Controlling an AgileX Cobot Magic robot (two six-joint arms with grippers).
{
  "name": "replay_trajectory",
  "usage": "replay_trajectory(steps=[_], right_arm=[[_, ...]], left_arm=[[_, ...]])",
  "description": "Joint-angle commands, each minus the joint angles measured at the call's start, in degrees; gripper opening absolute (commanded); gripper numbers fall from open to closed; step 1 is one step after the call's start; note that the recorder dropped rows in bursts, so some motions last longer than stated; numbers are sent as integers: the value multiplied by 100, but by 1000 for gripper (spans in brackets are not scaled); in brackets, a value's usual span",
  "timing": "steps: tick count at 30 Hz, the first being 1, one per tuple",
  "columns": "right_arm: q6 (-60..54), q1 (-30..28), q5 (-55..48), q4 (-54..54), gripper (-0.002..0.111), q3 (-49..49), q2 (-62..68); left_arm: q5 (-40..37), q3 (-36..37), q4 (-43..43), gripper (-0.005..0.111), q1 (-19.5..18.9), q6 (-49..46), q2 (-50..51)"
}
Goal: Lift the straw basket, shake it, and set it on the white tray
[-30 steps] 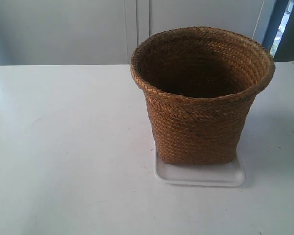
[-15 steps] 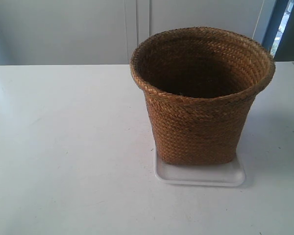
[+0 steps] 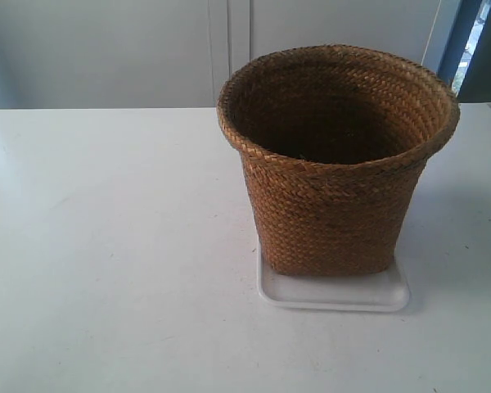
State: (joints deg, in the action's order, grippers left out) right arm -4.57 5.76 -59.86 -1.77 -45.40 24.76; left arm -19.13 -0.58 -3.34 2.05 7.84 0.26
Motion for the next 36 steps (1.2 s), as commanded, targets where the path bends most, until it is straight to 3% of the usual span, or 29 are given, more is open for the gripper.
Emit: replay_trajectory(steps=[1,25,32,36], right_arm=[[27,-19,2,-15,0,29,-13],[55,-19,114,-15,0,29,-122],[69,-19,3283,230,0,915,-999],[69,-19,3787,230,0,1787,-1512]], left_arm=[[-134,58,5,0,-19,29,-26],[-134,58,5,0,-19,29,-26],[-134,58,5,0,-19,29,-26],[-134,58,5,0,-19,29,-26]])
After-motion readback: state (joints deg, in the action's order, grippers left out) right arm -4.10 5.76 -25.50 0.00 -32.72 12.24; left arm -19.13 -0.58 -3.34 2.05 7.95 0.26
